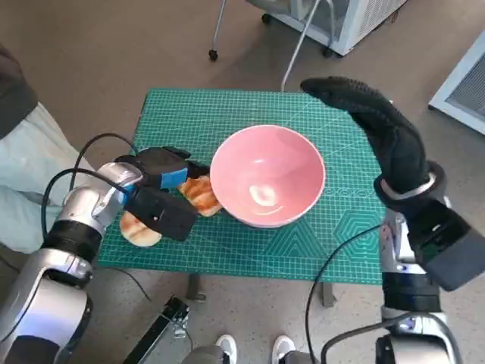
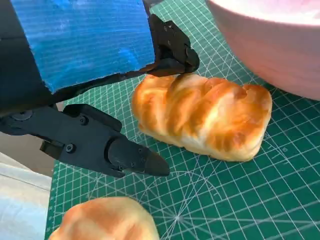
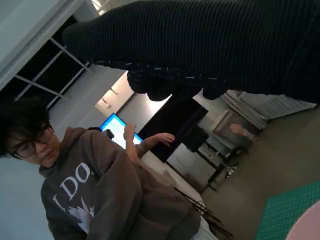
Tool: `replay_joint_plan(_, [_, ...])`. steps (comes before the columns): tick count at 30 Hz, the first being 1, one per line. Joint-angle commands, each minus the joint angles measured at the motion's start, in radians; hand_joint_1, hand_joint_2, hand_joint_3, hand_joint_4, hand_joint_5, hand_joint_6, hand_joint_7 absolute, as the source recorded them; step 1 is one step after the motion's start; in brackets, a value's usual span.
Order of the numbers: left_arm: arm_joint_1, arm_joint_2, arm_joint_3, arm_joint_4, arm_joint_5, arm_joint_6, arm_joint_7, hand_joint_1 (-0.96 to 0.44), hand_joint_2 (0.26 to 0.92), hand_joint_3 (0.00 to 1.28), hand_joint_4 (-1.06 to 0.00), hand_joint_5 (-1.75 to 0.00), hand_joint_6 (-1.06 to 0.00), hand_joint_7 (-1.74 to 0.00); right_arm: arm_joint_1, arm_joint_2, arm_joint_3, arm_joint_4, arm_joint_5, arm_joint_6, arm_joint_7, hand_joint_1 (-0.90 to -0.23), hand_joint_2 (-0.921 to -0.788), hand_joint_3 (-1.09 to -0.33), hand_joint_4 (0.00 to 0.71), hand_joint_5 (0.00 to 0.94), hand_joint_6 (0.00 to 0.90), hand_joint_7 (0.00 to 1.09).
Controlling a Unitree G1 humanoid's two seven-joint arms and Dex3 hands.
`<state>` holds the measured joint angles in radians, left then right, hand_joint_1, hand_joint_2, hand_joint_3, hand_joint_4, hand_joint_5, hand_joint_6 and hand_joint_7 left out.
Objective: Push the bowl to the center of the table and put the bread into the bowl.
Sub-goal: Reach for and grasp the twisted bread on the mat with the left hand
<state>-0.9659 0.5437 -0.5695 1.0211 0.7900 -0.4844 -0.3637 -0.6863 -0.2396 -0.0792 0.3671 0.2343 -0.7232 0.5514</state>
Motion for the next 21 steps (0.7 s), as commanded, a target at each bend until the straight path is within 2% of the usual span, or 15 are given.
replay_joint_plan(1, [-0.027, -0.041, -0.030, 0.064, 0.016, -0.005, 0.013, -0.31, 0.814, 0.00, -0.34, -0.03, -0.42, -0.05, 0.030, -0.001, -0.002, -0.011, 0.011, 0.015, -0.006, -0.678, -0.921, -0.807, 0.252, 0.027, -0.001, 0.81])
replay_joint_plan(9, [-0.032, -0.089, -0.057, 0.147, 0.016, -0.023, 0.071, -0.23, 0.869, 0.02, -0.41, -0.05, -0.48, -0.09, 0.042, -0.005, -0.008, -0.027, 0.023, 0.022, -0.004, -0.686, -0.921, -0.798, 0.252, 0.032, -0.001, 0.82])
replay_joint_plan(13, [-0.027, -0.090, -0.079, 0.165, 0.028, -0.055, 0.129, -0.16, 0.910, 0.07, -0.56, -0.11, -0.61, -0.16, 0.051, -0.005, -0.010, -0.041, 0.026, 0.027, -0.006, -0.689, -0.921, -0.796, 0.251, 0.035, -0.001, 0.83])
replay_joint_plan(14, [-0.027, -0.089, -0.083, 0.169, 0.030, -0.062, 0.140, -0.20, 0.912, 0.10, -0.60, -0.13, -0.59, -0.41, 0.053, -0.005, -0.010, -0.045, 0.026, 0.029, -0.007, -0.690, -0.921, -0.796, 0.251, 0.036, -0.001, 0.83])
replay_joint_plan(15, [-0.025, -0.086, -0.089, 0.173, 0.034, -0.072, 0.159, -0.25, 0.915, 0.17, -0.64, -0.15, -0.54, -0.79, 0.055, -0.006, -0.010, -0.044, 0.027, 0.028, -0.006, -0.691, -0.921, -0.795, 0.250, 0.036, -0.001, 0.83])
replay_joint_plan(16, [-0.025, -0.085, -0.093, 0.178, 0.037, -0.079, 0.174, -0.20, 0.917, 0.17, -0.62, -0.38, -0.53, -0.90, 0.056, -0.006, -0.011, -0.044, 0.027, 0.028, -0.006, -0.693, -0.921, -0.795, 0.250, 0.037, -0.001, 0.83])
replay_joint_plan(17, [-0.024, -0.081, -0.095, 0.182, 0.039, -0.087, 0.189, -0.13, 0.918, 0.19, -0.57, -0.71, -0.51, -1.08, 0.057, -0.006, -0.012, -0.043, 0.026, 0.026, -0.005, -0.694, -0.921, -0.793, 0.250, 0.037, -0.001, 0.84])
replay_joint_plan(18, [-0.024, -0.078, -0.096, 0.185, 0.041, -0.094, 0.199, -0.08, 0.919, 0.19, -0.56, -0.92, -0.51, -1.17, 0.059, -0.006, -0.012, -0.045, 0.025, 0.026, -0.006, -0.696, -0.921, -0.792, 0.250, 0.038, -0.001, 0.84])
replay_joint_plan(19, [-0.024, -0.071, -0.094, 0.188, 0.039, -0.102, 0.207, -0.05, 0.920, 0.19, -0.55, -1.04, -0.51, -1.23, 0.061, -0.006, -0.012, -0.046, 0.024, 0.025, -0.006, -0.697, -0.921, -0.791, 0.250, 0.039, -0.001, 0.84])
replay_joint_plan(21, [-0.026, -0.056, -0.091, 0.193, 0.035, -0.112, 0.222, -0.03, 0.920, 0.18, -0.56, -1.14, -0.52, -1.28, 0.064, -0.006, -0.012, -0.049, 0.022, 0.025, -0.007, -0.699, -0.921, -0.790, 0.250, 0.040, -0.001, 0.83])
